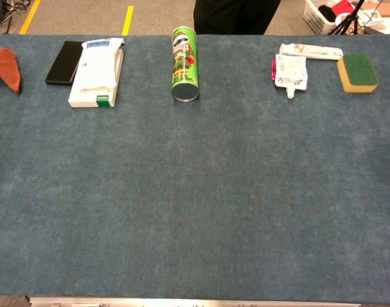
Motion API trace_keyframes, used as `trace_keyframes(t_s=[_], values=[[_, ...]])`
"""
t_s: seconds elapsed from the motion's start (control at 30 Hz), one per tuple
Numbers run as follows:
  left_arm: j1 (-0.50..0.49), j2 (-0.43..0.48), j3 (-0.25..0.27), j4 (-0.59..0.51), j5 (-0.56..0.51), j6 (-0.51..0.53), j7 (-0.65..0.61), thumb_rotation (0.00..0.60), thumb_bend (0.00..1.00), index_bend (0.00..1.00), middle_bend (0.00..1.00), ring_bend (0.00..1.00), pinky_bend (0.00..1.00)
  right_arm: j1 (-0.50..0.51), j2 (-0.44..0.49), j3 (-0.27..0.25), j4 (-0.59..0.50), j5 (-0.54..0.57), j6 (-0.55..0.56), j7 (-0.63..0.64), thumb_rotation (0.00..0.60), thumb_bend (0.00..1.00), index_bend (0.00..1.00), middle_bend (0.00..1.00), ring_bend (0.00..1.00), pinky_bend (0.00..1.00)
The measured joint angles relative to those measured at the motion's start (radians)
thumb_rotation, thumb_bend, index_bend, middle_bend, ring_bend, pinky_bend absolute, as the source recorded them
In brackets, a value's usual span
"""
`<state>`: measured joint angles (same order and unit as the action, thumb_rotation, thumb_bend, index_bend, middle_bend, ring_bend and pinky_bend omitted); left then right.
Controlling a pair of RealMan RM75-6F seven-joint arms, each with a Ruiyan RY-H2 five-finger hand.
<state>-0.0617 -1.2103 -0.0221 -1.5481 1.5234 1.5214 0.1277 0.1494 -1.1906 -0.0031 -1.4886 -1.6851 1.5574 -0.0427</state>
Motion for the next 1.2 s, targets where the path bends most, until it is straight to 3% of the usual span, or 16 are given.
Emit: trace_keyframes(t_s=[0.07, 0.13, 0.37, 0.9, 1.0, 1.2], values=[[0.0, 0.0, 0.0, 0.001, -0.001, -0.001, 0.0, 0.6, 0.41, 0.57, 0.54, 0.51, 0.51, 0.0, -0.003, 0.0, 0.004, -0.011, 0.012, 0.022, 0.582, 0.0, 0.98, 0.86, 0.71, 0.08], [0.0, 0.0, -0.001, 0.001, -0.002, -0.001, -0.002, 0.6, 0.41, 0.57, 0.54, 0.51, 0.51, 0.0, -0.001, -0.002, 0.0, -0.011, 0.009, 0.032, 0.531, 0.0, 1.0, 0.91, 0.75, 0.08], [-0.001, -0.001, 0.0, 0.001, 0.0, -0.001, 0.0, 0.6, 0.41, 0.57, 0.54, 0.51, 0.51, 0.009, 0.042, -0.019, -0.05, -0.003, -0.049, 0.096, 0.428, 0.0, 1.0, 0.97, 0.78, 0.08], [-0.001, -0.001, -0.001, 0.001, -0.001, -0.001, 0.0, 0.6, 0.41, 0.57, 0.54, 0.51, 0.51, 0.014, 0.039, -0.021, -0.05, -0.008, -0.059, 0.154, 0.391, 0.0, 1.0, 0.97, 0.78, 0.08], [-0.001, -0.001, -0.003, 0.001, -0.003, -0.001, 0.0, 0.6, 0.41, 0.57, 0.54, 0.51, 0.51, 0.019, 0.036, -0.025, -0.05, -0.019, -0.059, 0.223, 0.39, 0.0, 1.0, 0.97, 0.78, 0.08], [-0.001, -0.003, -0.002, 0.004, -0.005, -0.004, 0.001, 0.6, 0.41, 0.57, 0.54, 0.51, 0.51, 0.06, 0.032, -0.046, -0.039, -0.073, -0.074, 0.494, 0.342, 0.0, 1.0, 0.98, 0.79, 0.09]])
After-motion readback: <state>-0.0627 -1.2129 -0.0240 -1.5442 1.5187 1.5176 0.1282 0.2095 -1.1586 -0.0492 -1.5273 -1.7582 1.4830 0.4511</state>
